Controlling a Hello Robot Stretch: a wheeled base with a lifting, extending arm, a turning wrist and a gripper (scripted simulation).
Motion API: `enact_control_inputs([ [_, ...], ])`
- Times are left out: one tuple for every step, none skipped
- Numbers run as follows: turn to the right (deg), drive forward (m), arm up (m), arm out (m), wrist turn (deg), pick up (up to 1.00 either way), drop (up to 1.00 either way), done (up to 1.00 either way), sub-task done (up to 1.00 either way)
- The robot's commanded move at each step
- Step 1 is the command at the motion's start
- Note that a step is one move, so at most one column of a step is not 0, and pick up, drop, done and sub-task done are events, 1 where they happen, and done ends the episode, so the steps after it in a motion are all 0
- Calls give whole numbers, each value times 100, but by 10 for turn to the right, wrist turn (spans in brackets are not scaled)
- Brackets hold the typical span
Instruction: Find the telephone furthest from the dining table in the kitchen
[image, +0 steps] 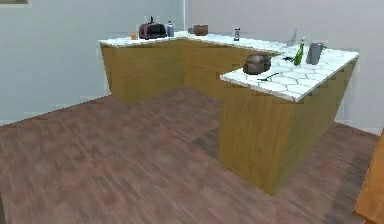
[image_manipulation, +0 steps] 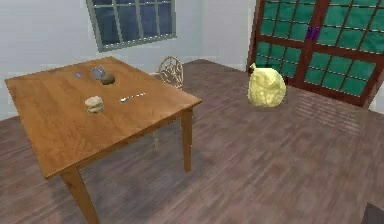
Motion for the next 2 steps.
enact_control_inputs([
  [-60,0,0,0,0,0,0,0,0],
  [0,45,0,0,0,0,0,0,0],
])
